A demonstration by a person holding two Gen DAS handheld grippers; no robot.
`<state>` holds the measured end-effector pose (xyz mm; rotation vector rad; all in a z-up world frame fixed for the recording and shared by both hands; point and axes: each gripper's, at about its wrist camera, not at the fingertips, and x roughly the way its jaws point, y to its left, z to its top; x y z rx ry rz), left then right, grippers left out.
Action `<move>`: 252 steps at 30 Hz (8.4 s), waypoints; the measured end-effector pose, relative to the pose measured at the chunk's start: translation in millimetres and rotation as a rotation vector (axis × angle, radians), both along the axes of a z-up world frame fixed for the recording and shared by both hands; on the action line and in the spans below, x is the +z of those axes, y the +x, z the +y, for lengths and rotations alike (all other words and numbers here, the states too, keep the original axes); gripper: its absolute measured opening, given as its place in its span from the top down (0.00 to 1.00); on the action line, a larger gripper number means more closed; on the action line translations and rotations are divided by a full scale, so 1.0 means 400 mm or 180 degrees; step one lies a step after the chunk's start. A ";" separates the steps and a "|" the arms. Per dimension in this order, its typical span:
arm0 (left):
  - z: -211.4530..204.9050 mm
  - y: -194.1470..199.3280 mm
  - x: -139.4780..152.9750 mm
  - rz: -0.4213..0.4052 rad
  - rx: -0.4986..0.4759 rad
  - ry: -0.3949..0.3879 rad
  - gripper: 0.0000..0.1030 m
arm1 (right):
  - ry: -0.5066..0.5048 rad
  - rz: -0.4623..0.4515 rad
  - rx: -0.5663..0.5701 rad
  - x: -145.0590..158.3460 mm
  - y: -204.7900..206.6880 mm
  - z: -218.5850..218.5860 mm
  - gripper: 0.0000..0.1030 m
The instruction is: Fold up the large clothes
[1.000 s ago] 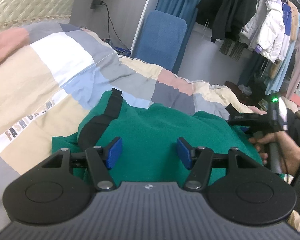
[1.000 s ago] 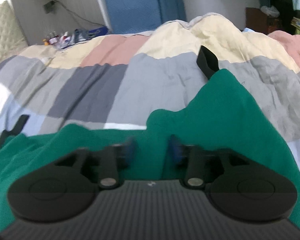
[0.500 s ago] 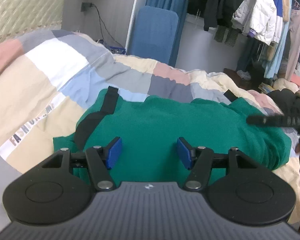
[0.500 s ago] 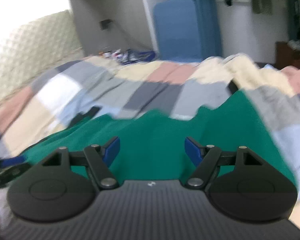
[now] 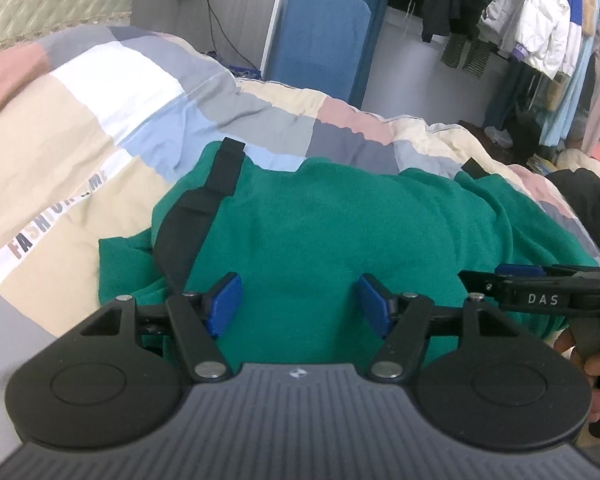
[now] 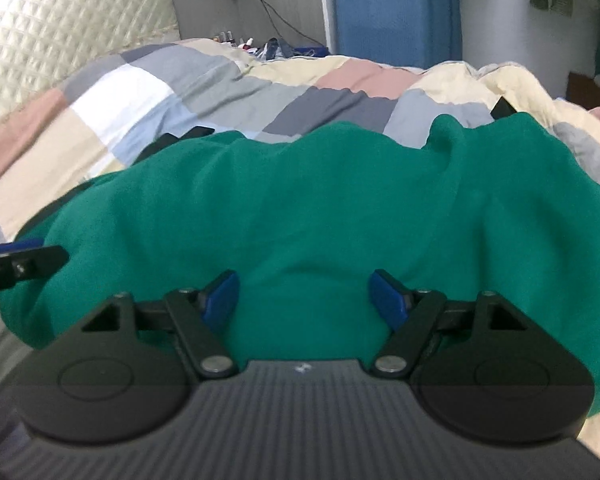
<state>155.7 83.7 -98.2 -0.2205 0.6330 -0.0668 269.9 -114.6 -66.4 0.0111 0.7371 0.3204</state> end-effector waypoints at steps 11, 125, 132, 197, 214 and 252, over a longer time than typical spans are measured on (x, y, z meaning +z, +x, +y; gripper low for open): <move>0.039 -0.104 0.082 0.0057 0.0291 -0.0786 0.24 | 0.0836 0.0357 -0.0265 0.088 -0.096 -0.104 0.27; 0.092 -0.051 0.198 0.0066 0.0403 -0.2354 0.83 | 0.2597 0.0605 -0.1072 0.200 -0.164 -0.345 0.39; 0.103 0.124 0.212 -0.0134 0.0334 -0.2314 0.26 | 0.2542 0.0449 -0.0850 0.206 -0.047 -0.342 0.39; 0.078 0.225 0.037 -0.0350 0.0154 -0.0507 0.20 | 0.1051 -0.0185 -0.0409 0.058 0.162 -0.127 0.14; 0.097 0.046 0.035 -0.0229 0.0218 -0.1378 0.19 | 0.1993 0.0512 -0.1257 0.088 -0.020 -0.308 0.13; 0.225 0.248 -0.093 0.0210 0.0651 -0.2361 0.07 | 0.2970 0.0947 -0.1658 -0.098 0.078 -0.379 0.12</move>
